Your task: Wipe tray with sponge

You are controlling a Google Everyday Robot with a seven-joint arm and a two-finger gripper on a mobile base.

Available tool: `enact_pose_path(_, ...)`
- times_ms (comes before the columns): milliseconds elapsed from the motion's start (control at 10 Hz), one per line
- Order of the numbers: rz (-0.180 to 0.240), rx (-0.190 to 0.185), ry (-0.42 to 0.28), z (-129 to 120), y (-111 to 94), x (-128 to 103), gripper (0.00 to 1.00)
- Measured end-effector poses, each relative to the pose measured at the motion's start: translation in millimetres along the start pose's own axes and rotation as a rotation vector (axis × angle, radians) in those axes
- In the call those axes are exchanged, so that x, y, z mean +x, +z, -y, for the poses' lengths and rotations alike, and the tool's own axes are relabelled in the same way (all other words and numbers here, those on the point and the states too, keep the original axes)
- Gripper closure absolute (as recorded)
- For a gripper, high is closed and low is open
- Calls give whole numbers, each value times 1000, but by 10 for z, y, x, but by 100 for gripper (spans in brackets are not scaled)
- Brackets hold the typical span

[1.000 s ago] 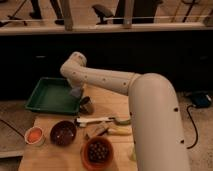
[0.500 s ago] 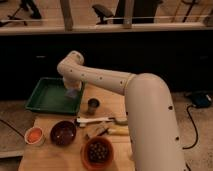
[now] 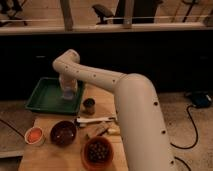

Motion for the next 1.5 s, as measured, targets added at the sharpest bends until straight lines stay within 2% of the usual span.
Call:
enact_pose_path(200,42,-21,-11,49,116,-21,100)
enact_pose_path(900,111,-47,9,-4,383,-27,100)
enact_pose_path(1200,97,-59,59,-105,563,-68,100)
enact_pose_path(1500,72,-48,96,-146,638,-67,100)
